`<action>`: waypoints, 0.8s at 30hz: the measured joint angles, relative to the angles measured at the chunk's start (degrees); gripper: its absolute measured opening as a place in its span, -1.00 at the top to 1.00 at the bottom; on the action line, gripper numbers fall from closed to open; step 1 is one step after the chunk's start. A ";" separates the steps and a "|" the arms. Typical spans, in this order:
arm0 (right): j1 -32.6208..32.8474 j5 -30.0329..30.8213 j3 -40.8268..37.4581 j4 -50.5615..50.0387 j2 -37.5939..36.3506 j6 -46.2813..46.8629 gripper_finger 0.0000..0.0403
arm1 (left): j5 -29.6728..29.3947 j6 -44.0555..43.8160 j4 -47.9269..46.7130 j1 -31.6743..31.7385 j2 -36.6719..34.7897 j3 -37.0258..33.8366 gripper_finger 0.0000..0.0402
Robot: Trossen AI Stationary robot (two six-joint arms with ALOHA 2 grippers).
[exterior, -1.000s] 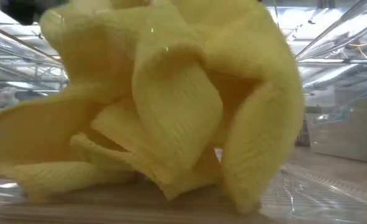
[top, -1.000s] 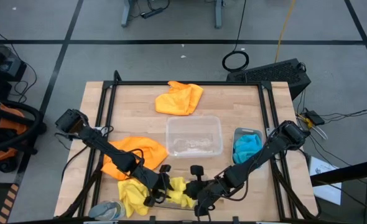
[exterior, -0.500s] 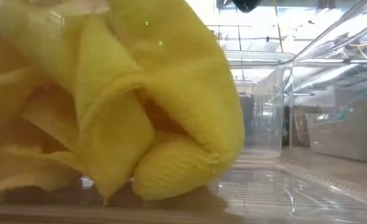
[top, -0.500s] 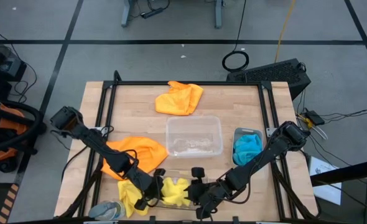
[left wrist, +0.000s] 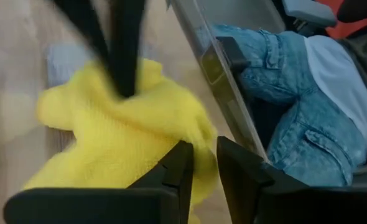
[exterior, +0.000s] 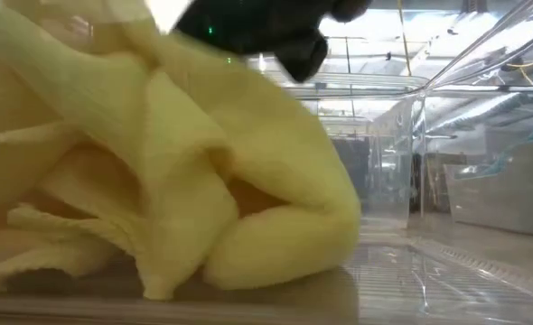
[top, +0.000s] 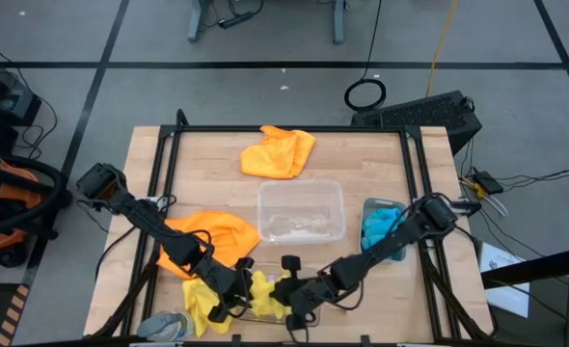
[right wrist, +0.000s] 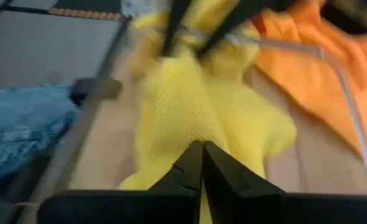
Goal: Sort microfiber towel by color & place in baskets
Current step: Put the right yellow microfiber cloth into the transparent bin
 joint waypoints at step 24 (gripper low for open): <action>-0.74 -3.85 4.70 -7.29 0.92 -0.88 1.00 | -7.28 7.20 11.30 -2.37 -0.51 -0.90 0.59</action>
